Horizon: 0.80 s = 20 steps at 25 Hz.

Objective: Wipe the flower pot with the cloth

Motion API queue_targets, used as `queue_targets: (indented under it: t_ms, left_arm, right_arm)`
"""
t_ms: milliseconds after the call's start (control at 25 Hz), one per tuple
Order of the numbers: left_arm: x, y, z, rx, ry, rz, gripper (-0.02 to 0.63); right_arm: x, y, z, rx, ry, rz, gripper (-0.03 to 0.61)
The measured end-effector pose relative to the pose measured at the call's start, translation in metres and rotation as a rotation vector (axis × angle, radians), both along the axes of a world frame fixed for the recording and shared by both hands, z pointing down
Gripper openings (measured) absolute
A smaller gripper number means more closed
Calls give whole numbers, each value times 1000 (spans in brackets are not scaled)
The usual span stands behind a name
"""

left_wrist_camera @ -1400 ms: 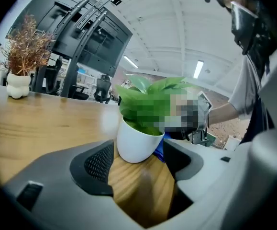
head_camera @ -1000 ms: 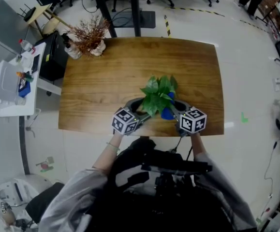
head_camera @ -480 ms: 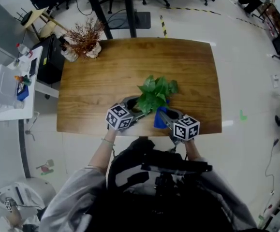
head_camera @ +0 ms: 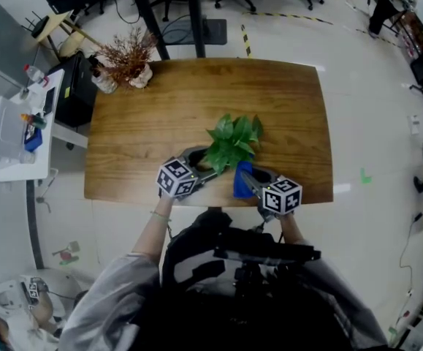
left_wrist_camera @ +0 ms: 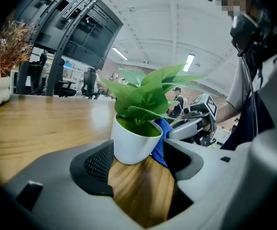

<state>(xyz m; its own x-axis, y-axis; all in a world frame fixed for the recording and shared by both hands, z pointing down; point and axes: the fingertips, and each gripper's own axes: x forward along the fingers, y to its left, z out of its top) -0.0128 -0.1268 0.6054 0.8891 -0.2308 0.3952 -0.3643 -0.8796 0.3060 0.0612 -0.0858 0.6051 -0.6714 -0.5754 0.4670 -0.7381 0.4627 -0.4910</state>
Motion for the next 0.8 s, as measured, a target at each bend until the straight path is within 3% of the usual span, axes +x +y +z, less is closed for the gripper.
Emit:
queue_targets:
  t_ms: [320,520,800]
  left_arm:
    - [-11,10,-2,-4,3,-145,311]
    - [-1,14,-4,-10,-5,-242,311]
    - [8,14,-2,-9,-26,-251,311]
  right_arm:
    - [39,-40,8,18,81,9,58]
    - [31,-70,7,44,85,-82,58]
    - [11,-75,1,60,28,-213,58]
